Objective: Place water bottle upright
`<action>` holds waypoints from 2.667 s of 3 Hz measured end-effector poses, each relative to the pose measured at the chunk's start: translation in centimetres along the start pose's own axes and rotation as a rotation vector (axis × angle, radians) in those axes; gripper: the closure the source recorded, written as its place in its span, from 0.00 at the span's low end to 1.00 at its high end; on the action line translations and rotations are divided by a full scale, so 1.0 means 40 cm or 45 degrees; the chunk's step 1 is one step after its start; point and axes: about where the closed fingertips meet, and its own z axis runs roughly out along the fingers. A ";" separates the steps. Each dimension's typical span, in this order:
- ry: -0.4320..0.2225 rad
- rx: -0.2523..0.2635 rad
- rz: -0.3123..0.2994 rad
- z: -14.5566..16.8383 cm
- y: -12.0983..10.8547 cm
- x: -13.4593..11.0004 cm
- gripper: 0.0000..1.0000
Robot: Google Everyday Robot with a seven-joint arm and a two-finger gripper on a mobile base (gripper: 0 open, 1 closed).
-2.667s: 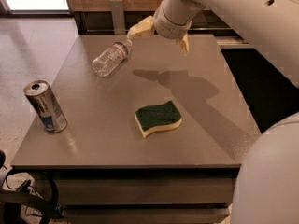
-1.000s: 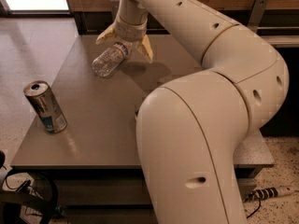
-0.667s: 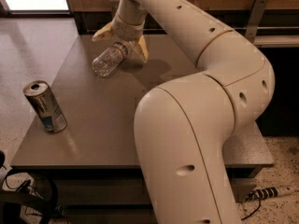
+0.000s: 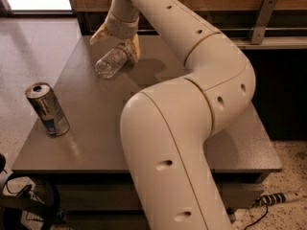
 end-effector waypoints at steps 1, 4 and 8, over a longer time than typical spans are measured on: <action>0.005 0.003 -0.002 0.010 0.001 0.000 0.48; 0.017 0.009 -0.006 0.035 0.001 0.003 1.00; -0.329 0.042 -0.014 -0.191 -0.074 0.006 1.00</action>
Offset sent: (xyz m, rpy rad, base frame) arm 0.0007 0.0010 -0.0014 -0.0016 0.0016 0.0016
